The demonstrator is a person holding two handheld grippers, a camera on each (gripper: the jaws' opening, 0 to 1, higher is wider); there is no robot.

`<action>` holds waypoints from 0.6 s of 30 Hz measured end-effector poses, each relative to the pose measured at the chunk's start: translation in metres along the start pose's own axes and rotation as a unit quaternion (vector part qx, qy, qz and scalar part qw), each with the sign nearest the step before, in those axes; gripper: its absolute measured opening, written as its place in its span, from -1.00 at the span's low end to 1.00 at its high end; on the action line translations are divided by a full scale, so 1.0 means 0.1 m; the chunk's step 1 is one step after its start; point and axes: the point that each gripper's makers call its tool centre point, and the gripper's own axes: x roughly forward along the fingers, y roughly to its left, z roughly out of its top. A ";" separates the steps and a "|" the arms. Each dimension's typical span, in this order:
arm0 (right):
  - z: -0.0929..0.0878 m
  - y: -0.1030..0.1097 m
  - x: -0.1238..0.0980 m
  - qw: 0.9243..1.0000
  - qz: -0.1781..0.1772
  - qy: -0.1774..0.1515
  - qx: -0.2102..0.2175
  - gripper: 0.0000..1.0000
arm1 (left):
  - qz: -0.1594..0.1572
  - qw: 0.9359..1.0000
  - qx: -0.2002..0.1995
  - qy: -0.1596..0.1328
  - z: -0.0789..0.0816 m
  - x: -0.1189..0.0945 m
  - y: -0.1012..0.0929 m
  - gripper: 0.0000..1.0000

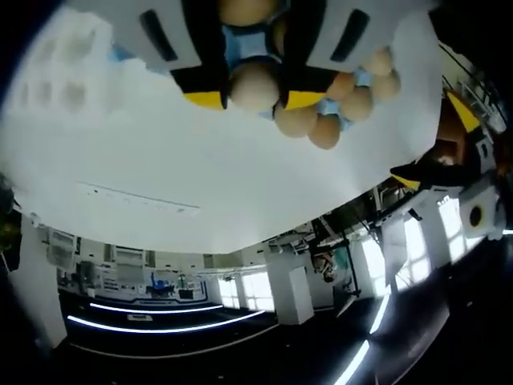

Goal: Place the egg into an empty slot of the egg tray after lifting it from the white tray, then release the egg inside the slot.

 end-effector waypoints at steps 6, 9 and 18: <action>0.00 0.00 0.00 1.000 0.002 -0.002 -0.002 -0.48 | 0.006 1.000 -0.001 -0.008 0.04 0.00 0.02 0.72; 0.00 0.00 -0.01 1.000 0.003 -0.003 0.000 -0.48 | 0.006 1.000 0.001 -0.006 0.02 -0.01 0.03 0.71; -0.02 -0.03 -0.10 1.000 0.006 -0.007 0.013 -0.35 | 0.000 1.000 0.000 -0.009 0.05 0.00 -0.02 0.70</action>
